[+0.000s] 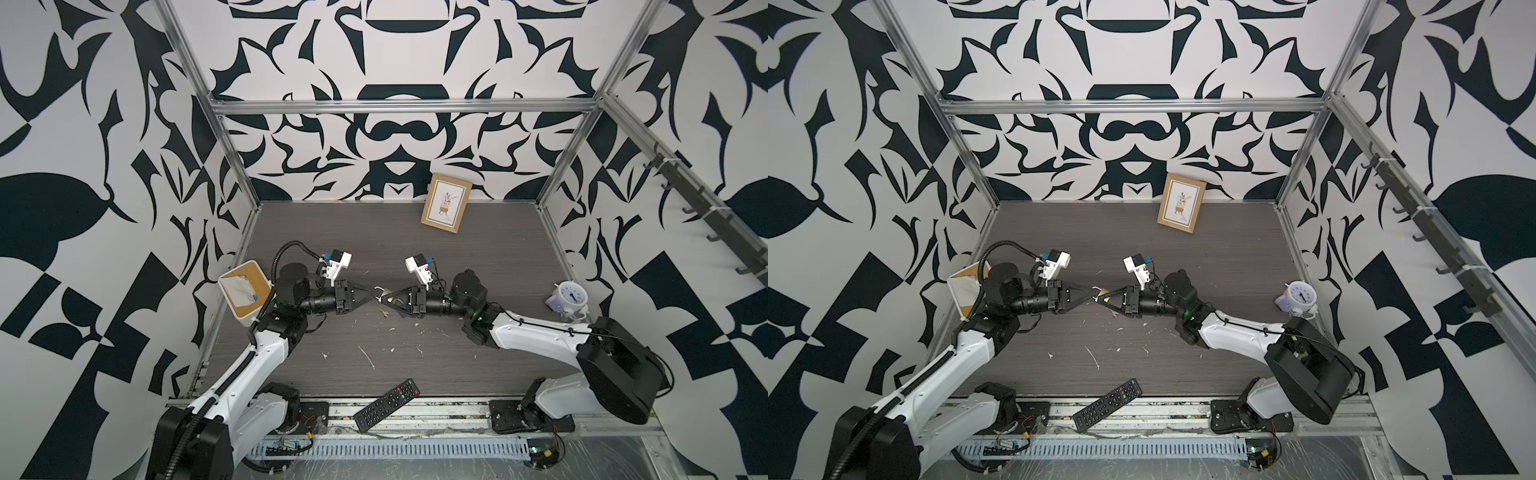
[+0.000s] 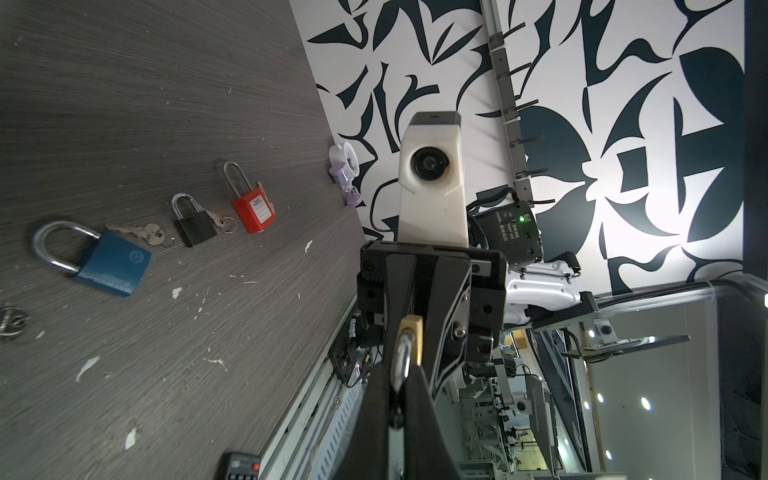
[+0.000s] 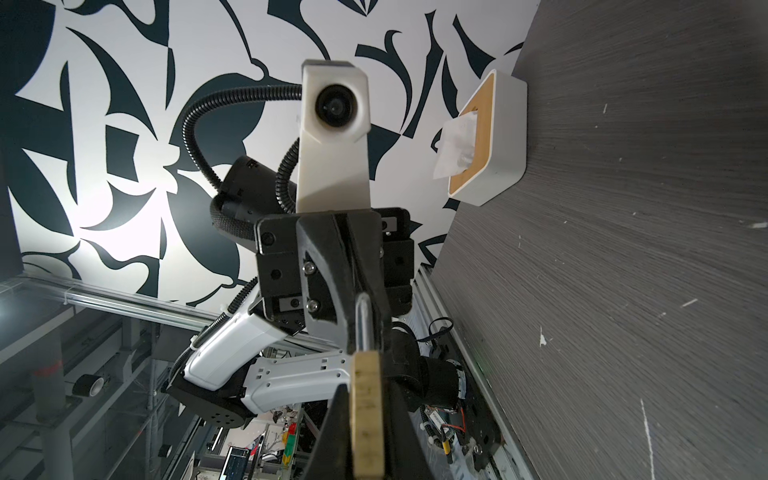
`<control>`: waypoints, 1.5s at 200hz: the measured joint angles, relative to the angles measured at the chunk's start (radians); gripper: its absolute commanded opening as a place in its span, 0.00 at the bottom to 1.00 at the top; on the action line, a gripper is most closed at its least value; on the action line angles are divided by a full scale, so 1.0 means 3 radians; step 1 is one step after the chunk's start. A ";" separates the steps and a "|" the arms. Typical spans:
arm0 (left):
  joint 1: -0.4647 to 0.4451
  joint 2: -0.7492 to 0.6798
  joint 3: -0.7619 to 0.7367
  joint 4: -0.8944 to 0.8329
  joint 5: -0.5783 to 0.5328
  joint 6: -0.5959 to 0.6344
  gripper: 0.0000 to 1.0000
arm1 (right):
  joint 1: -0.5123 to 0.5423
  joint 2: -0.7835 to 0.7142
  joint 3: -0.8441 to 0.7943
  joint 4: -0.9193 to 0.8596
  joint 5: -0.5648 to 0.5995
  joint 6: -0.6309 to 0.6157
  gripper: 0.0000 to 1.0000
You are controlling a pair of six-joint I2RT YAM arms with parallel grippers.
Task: Lock with the key
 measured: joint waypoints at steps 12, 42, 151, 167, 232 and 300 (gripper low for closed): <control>0.0000 0.0003 0.0000 -0.0001 0.0000 -0.0001 0.00 | 0.0000 0.0000 -0.0011 0.0019 0.0010 0.0009 0.00; 0.0004 0.0000 0.0001 -0.0098 -0.0099 0.0067 1.00 | 0.0018 0.0000 -0.0084 0.0072 0.0148 0.0024 0.00; 0.0051 -0.1256 0.0301 -0.2275 -0.2397 0.0792 0.99 | 0.0849 0.1208 0.0263 -0.0299 0.2328 0.0134 0.00; 0.0051 -0.1242 0.0299 -0.2370 -0.2435 0.0814 0.99 | 0.0849 0.1469 0.0434 -0.0285 0.2444 0.0230 0.00; 0.0051 -0.1222 0.0239 -0.2427 -0.2378 0.0806 0.99 | 0.0851 0.2009 0.0674 -0.0327 0.2691 0.0565 0.19; 0.0051 -0.1157 0.0131 -0.2407 -0.2303 0.0776 0.99 | 0.0928 0.1938 0.0711 -0.0451 0.2762 0.0738 0.42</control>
